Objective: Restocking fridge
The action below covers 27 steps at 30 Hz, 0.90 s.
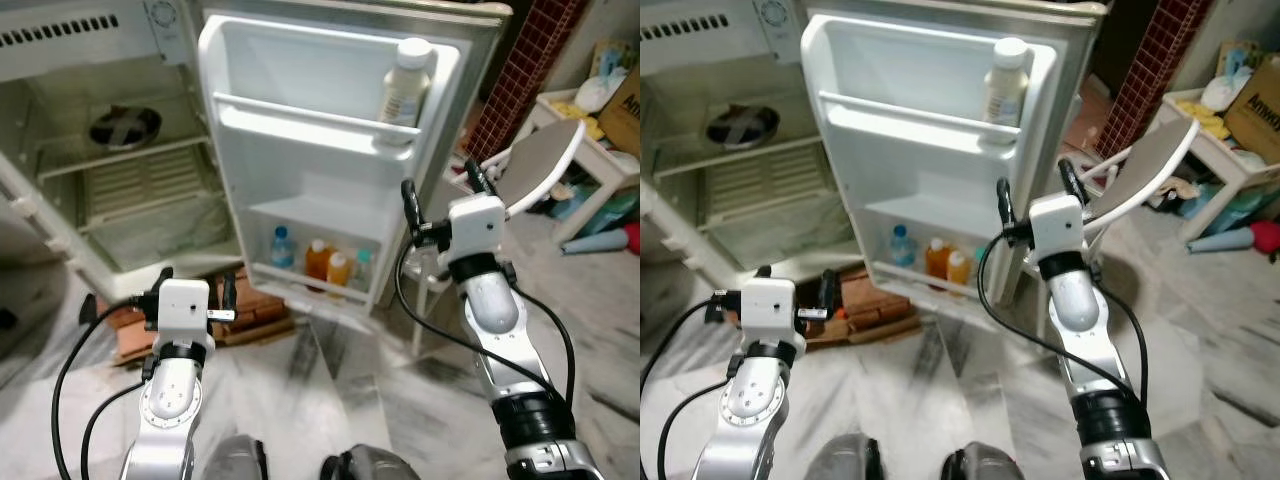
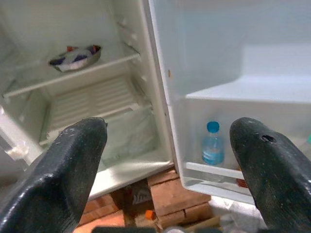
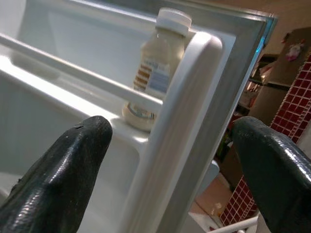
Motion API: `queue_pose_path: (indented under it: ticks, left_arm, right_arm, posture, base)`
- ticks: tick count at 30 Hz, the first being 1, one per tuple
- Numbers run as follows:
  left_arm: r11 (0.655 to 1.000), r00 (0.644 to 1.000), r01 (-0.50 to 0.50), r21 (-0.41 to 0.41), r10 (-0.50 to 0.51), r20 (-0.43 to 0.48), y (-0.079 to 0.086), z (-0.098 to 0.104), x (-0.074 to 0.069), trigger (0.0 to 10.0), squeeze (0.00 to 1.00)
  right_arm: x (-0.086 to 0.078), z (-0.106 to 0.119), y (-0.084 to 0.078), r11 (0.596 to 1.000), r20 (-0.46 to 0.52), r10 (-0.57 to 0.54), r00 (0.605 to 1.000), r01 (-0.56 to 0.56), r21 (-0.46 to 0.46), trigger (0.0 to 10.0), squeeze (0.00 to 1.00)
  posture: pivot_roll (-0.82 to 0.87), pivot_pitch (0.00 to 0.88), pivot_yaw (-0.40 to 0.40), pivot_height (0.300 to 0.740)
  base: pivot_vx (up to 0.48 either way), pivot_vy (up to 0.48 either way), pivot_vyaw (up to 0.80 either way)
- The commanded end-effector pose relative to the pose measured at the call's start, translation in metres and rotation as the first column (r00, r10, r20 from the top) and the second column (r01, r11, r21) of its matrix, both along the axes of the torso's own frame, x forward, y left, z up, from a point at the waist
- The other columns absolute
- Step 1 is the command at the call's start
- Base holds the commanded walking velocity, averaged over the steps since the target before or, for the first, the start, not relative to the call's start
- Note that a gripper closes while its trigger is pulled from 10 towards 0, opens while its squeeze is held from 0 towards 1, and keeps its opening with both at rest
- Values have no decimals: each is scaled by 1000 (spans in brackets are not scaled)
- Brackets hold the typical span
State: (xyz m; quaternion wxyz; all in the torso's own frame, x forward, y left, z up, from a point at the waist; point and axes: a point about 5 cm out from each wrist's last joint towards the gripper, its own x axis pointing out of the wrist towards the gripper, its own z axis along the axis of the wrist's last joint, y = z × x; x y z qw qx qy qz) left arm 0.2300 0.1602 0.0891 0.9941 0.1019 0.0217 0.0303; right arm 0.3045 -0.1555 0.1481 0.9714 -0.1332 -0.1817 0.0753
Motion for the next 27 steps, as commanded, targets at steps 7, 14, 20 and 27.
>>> queue_pose_path:
  ticks: [7, 14, 20, 27]
  left_arm:
    - [1000, 1000, -10, 23, 11, -25, 4, -6, -1, 10000, 0]
    - [999, 999, -12, 37, 13, -33, 5, -7, 0, 10000, 0]
    - [999, 999, -14, 39, 16, -37, 5, -8, 1, 10000, 0]
    - [999, 999, -16, 43, 18, -45, 4, -11, 1, 10000, 0]
  right_arm:
    - [3, 1, 8, 999, -38, 54, 998, -54, -7, 10000, 0]
    - [4, 0, 11, 997, -59, 79, 995, -79, 1, 10000, 0]
    - [7, 1, 15, 995, -70, 102, 992, -102, 9, 10000, 0]
    - [9, 2, 15, 994, -70, 111, 991, -110, 16, 10000, 0]
  posture:
    - [141, 82, -26, 740]
    - [137, 82, -26, 740]
    - [139, 85, -25, 740]
    - [141, 85, -28, 740]
  base:
    - [0, -480, 800]
    - [0, -480, 800]
    - [0, -480, 800]
    - [0, -480, 704]
